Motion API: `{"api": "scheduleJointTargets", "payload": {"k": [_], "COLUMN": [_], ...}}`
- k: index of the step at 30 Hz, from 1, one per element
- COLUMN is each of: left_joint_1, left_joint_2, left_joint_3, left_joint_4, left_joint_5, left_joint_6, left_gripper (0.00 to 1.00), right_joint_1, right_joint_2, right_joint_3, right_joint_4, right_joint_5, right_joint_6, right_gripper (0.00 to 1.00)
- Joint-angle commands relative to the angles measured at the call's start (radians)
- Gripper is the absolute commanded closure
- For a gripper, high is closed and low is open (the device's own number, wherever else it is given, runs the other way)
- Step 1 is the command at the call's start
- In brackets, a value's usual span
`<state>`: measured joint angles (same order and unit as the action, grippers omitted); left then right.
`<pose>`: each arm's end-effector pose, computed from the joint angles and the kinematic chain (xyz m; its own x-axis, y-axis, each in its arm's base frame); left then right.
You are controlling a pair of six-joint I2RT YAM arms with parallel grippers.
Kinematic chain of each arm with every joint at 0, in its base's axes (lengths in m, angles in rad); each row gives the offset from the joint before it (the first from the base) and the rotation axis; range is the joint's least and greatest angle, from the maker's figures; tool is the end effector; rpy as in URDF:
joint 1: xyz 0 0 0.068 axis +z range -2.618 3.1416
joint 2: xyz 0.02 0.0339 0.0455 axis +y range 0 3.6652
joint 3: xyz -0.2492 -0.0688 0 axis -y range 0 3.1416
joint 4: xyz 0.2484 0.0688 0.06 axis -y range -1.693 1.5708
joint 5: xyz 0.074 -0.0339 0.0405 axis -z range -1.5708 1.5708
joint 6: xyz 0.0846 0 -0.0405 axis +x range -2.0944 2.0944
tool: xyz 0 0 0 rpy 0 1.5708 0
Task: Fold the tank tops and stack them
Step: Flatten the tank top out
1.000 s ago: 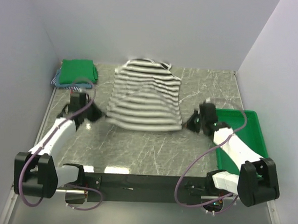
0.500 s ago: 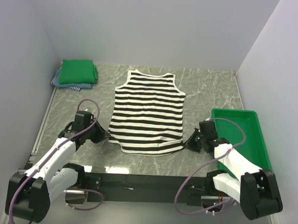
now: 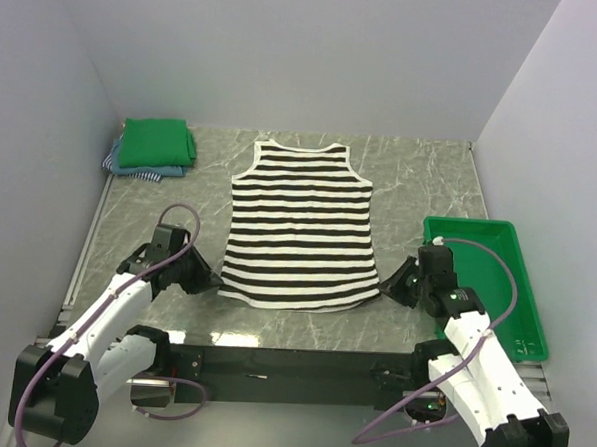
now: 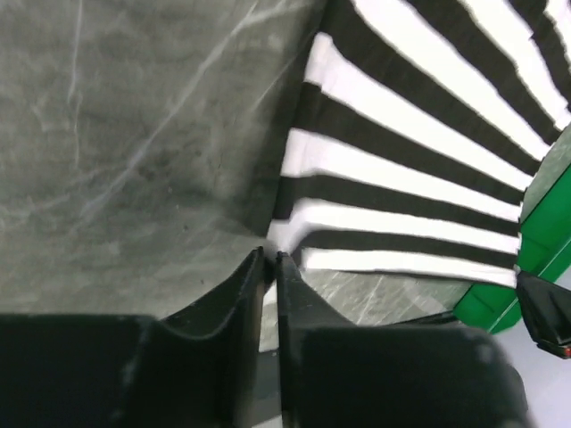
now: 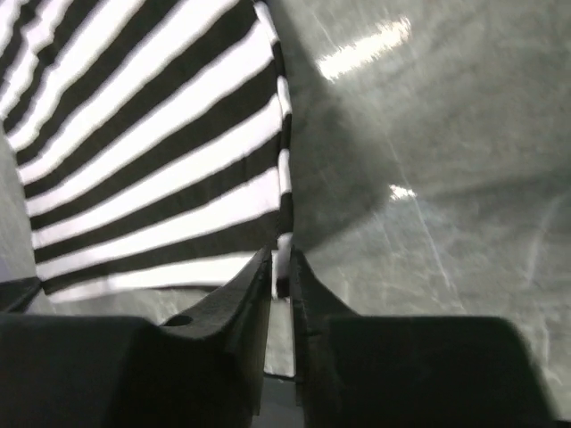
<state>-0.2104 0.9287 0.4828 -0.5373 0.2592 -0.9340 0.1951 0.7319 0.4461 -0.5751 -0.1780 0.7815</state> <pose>0.1980 -0.0645 0.1304 -0.7580 -0.6328 -0.1581 -0.4517 0.6842 -0.5726 0.1858 0.0520 0.1483 -0.7423 0.5599 -0.3681 0.3083 0.7731 0.5544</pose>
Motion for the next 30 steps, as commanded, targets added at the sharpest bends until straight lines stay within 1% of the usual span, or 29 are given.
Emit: {"api": "scheduleJointTargets", "payload": {"k": [1, 2, 3, 4, 5, 6, 7, 8, 9, 10, 12, 13, 14, 15, 16, 17, 18, 19, 20, 21, 22, 23, 24, 25, 26, 27, 28, 29, 30], "left_joint_1": [-0.009, -0.007, -0.007, -0.007, -0.007, -0.007, -0.006, -0.004, -0.003, 0.003, 0.035, 0.048, 0.075, 0.092, 0.126, 0.143, 0.167, 0.201, 0.207, 0.238, 0.271, 0.284, 0.295, 0.311, 0.342, 0.351, 0.370, 0.376, 0.381], "left_joint_2": [-0.016, -0.019, -0.022, -0.028, -0.045, -0.057, -0.065, -0.071, -0.064, -0.050, 0.037, 0.076, 0.149, 0.185, 0.214, 0.276, 0.304, 0.349, 0.370, 0.393, 0.410, 0.424, 0.433, 0.443, 0.472, 0.492, 0.528, 0.541, 0.548], "left_joint_3": [0.037, 0.039, 0.040, 0.043, 0.060, 0.074, 0.091, 0.132, 0.154, 0.177, 0.258, 0.290, 0.360, 0.393, 0.466, 0.512, 0.558, 0.642, 0.689, 0.735, 0.805, 0.829, 0.852, 0.903, 0.931, 0.962, 1.021, 1.039, 1.044], "left_joint_4": [-0.065, -0.075, -0.084, -0.095, -0.107, -0.133, -0.141, -0.145, -0.139, -0.115, -0.078, -0.044, -0.032, -0.017, 0.011, 0.005, -0.001, 0.005, -0.006, -0.019, -0.027, -0.006, 0.000, -0.004, -0.009, -0.032, -0.055, -0.064, -0.040], "left_joint_5": [0.046, 0.055, 0.075, 0.095, 0.092, 0.088, 0.040, 0.011, -0.009, -0.035, -0.031, -0.034, -0.044, -0.040, -0.035, -0.041, -0.041, -0.035, -0.053, -0.064, -0.066, -0.070, -0.084, -0.081, -0.072, -0.060, -0.051, -0.035, -0.017], "left_joint_6": [-0.005, -0.002, 0.004, 0.015, 0.021, 0.027, 0.041, 0.047, 0.060, 0.079, 0.090, 0.104, 0.110, 0.118, 0.139, 0.149, 0.153, 0.176, 0.182, 0.184, 0.182, 0.179, 0.176, 0.173, 0.175, 0.181, 0.179, 0.181, 0.178], "left_gripper": [0.82, 0.75, 0.73, 0.70, 0.65, 0.60, 0.58, 0.53, 0.51, 0.51, 0.51, 0.52, 0.52, 0.53, 0.55, 0.55, 0.55, 0.57, 0.57, 0.57, 0.57, 0.57, 0.57, 0.57, 0.57, 0.57, 0.57, 0.58, 0.59], "right_joint_1": [-0.016, -0.016, -0.017, -0.017, -0.020, -0.016, -0.016, -0.013, 0.000, 0.022, 0.230, 0.329, 0.522, 0.593, 0.665, 0.760, 0.800, 0.831, 0.858, 0.918, 0.937, 0.957, 0.977, 0.991, 0.995, 1.001, 1.014, 1.018, 1.023], "right_joint_2": [-0.025, -0.032, -0.043, -0.055, -0.086, -0.101, -0.114, -0.123, -0.118, -0.082, -0.013, 0.092, 0.160, 0.234, 0.388, 0.470, 0.550, 0.705, 0.780, 0.850, 0.974, 1.038, 1.098, 1.203, 1.250, 1.286, 1.334, 1.350, 1.365], "right_joint_3": [-0.007, 0.002, 0.006, 0.014, 0.028, 0.035, 0.040, 0.043, 0.048, 0.052, 0.107, 0.147, 0.249, 0.308, 0.368, 0.488, 0.555, 0.619, 0.757, 0.825, 0.891, 1.018, 1.081, 1.141, 1.237, 1.273, 1.302, 1.310, 1.316], "right_joint_4": [-0.106, -0.120, -0.132, -0.156, -0.163, -0.166, -0.154, -0.132, -0.108, -0.048, 0.036, 0.049, 0.057, 0.064, 0.067, 0.070, 0.070, 0.064, 0.058, 0.054, 0.044, 0.038, 0.014, -0.006, -0.028, -0.044, -0.040, -0.039, -0.029], "right_joint_5": [-0.021, -0.021, -0.018, -0.005, -0.003, 0.005, -0.001, -0.011, -0.015, 0.003, 0.098, 0.176, 0.316, 0.366, 0.402, 0.469, 0.483, 0.488, 0.503, 0.515, 0.528, 0.528, 0.523, 0.525, 0.525, 0.517, 0.514, 0.518, 0.515], "right_joint_6": [-0.002, -0.004, -0.005, -0.005, -0.008, -0.010, -0.013, -0.017, -0.016, 0.008, 0.065, 0.129, 0.151, 0.165, 0.179, 0.182, 0.182, 0.173, 0.168, 0.162, 0.154, 0.150, 0.147, 0.147, 0.150, 0.154, 0.163, 0.168, 0.173], "right_gripper": [0.78, 0.71, 0.67, 0.60, 0.44, 0.39, 0.34, 0.30, 0.30, 0.30, 0.29, 0.29, 0.29, 0.30, 0.32, 0.35, 0.37, 0.41, 0.42, 0.44, 0.50, 0.52, 0.55, 0.60, 0.63, 0.66, 0.68, 0.69, 0.69]}}
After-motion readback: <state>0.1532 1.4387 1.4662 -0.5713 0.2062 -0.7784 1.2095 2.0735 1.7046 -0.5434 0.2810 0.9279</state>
